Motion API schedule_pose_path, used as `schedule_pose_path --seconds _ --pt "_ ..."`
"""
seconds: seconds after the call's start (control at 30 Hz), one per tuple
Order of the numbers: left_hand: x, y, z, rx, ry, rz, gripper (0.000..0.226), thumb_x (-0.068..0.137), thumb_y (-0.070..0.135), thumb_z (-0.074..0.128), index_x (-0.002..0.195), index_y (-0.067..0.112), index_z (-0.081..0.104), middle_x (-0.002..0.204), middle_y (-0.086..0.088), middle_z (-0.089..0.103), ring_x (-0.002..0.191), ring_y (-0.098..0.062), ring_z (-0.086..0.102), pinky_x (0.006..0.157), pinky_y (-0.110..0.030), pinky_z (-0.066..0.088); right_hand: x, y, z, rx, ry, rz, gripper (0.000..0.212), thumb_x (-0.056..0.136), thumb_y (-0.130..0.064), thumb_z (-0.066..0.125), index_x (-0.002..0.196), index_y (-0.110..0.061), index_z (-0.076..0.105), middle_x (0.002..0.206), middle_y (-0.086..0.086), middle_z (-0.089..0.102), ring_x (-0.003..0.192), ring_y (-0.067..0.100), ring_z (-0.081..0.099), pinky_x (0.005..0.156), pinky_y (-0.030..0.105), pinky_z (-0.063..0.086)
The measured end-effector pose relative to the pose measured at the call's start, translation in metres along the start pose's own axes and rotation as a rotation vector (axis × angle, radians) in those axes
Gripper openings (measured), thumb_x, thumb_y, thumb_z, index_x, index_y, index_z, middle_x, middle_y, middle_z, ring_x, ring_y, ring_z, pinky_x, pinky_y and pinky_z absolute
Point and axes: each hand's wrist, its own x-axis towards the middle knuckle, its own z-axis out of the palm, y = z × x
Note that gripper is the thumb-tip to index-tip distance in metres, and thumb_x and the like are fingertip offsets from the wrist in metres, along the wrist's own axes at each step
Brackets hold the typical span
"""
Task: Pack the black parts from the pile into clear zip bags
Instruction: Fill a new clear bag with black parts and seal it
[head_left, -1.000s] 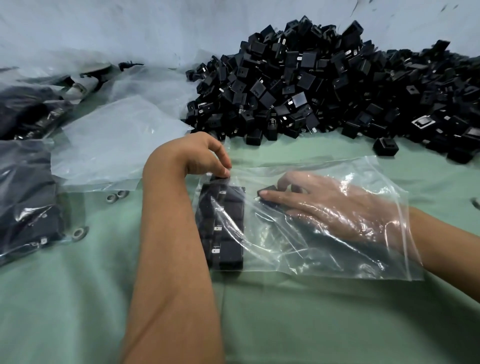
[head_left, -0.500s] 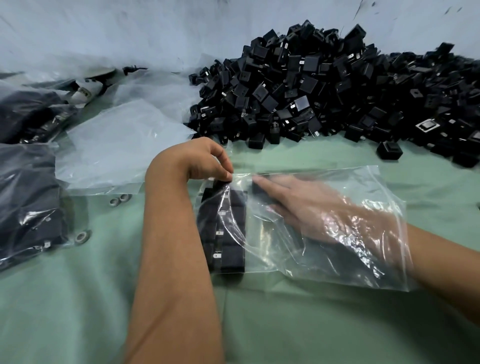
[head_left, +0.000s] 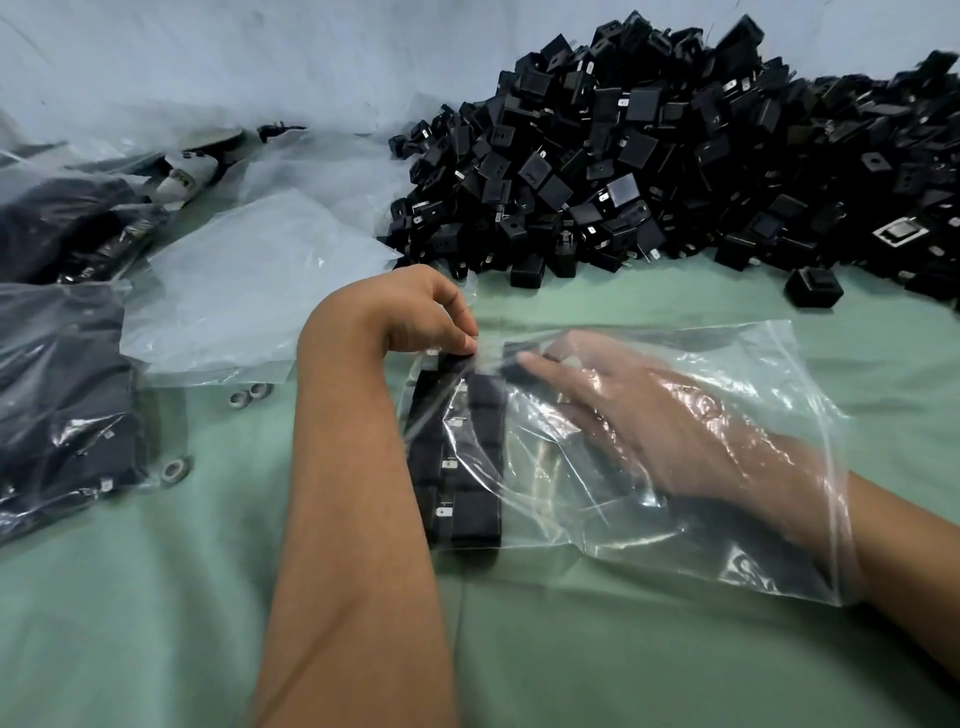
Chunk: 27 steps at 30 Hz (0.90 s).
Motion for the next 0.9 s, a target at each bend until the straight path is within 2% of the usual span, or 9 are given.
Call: schedule_pose_path --seconds 0.1,0.23,0.4,0.5,0.63,0.7,0.77,0.83,0.9 --pt "0.000 -0.001 0.000 0.002 0.000 0.003 0.011 0.085 0.015 0.082 0.082 0.023 0.076 0.088 0.002 0.074 0.087 -0.014 0.066 0.075 -0.029 0.047 -0.002 0.004 0.003 -0.023 0.009 -0.059 0.021 0.104 -0.033 0.056 0.112 -0.017 0.067 0.108 0.000 0.068 0.092 0.019 0.068 0.069 0.010 0.055" --pt "0.001 0.000 0.001 0.005 0.002 0.003 0.014 0.089 0.011 0.078 0.081 0.023 0.075 0.088 0.002 0.072 0.085 -0.013 0.064 0.071 -0.027 0.046 0.000 0.012 -0.001 -0.275 -0.036 -0.175 0.030 0.104 -0.012 0.058 0.128 -0.028 0.067 0.128 -0.001 0.066 0.117 0.017 0.063 0.102 0.037 0.053" --pt "0.001 0.001 0.001 0.010 0.000 0.002 0.016 0.092 0.008 0.074 0.083 0.022 0.074 0.090 0.001 0.071 0.085 -0.012 0.063 0.067 -0.027 0.044 0.001 0.012 0.002 -0.547 0.021 -0.339 0.035 0.104 -0.032 0.057 0.090 -0.062 0.067 0.100 -0.038 0.066 0.096 -0.013 0.064 0.074 0.000 0.048" --pt "0.000 0.002 0.001 0.002 0.002 0.003 0.015 0.092 0.008 0.074 0.084 0.020 0.074 0.089 0.001 0.071 0.083 -0.011 0.062 0.066 -0.026 0.044 0.002 0.012 0.001 -0.578 0.020 -0.374 0.026 0.105 -0.033 0.054 0.102 -0.056 0.065 0.101 -0.032 0.065 0.099 -0.014 0.061 0.078 0.000 0.047" --pt "0.000 0.003 0.001 0.011 0.005 0.003 0.013 0.091 0.008 0.074 0.086 0.020 0.074 0.088 0.002 0.070 0.081 -0.009 0.062 0.065 -0.024 0.042 -0.004 0.009 -0.006 -0.640 -0.030 -0.332 0.043 0.098 -0.008 0.051 0.140 -0.011 0.060 0.137 0.012 0.064 0.127 0.017 0.058 0.108 0.034 0.047" --pt "-0.001 0.003 0.001 0.013 0.007 0.000 0.013 0.091 0.008 0.074 0.086 0.020 0.074 0.087 0.002 0.070 0.081 -0.009 0.062 0.064 -0.023 0.042 -0.007 -0.007 -0.011 -0.681 -0.110 -0.273 0.050 0.101 -0.004 0.051 0.147 -0.020 0.040 0.152 0.011 0.052 0.136 0.016 0.047 0.113 0.015 0.032" --pt "-0.001 0.002 0.001 0.004 0.016 0.002 0.012 0.091 0.009 0.075 0.085 0.019 0.075 0.086 0.002 0.071 0.081 -0.010 0.063 0.064 -0.024 0.042 -0.005 -0.017 -0.012 -0.737 -0.193 -0.187 0.050 0.109 -0.009 0.037 0.140 -0.039 0.012 0.167 -0.005 0.028 0.146 0.008 0.033 0.099 -0.007 0.012" --pt "-0.001 0.002 0.000 -0.010 0.026 0.007 0.009 0.090 0.010 0.076 0.085 0.018 0.076 0.085 0.001 0.071 0.081 -0.011 0.063 0.065 -0.025 0.043 -0.004 -0.025 -0.014 -0.867 -0.299 -0.108 0.051 0.112 -0.014 0.024 0.143 -0.041 -0.005 0.170 -0.015 0.011 0.143 0.000 0.028 0.100 0.001 0.013" --pt "-0.002 0.001 -0.001 -0.021 0.029 0.011 0.007 0.088 0.012 0.078 0.085 0.018 0.077 0.084 0.002 0.072 0.082 -0.011 0.063 0.066 -0.026 0.043 -0.004 -0.027 -0.016 -0.856 -0.284 -0.070 0.052 0.113 -0.015 0.024 0.155 -0.033 -0.001 0.168 -0.015 0.017 0.119 -0.009 0.030 0.093 0.000 0.024"
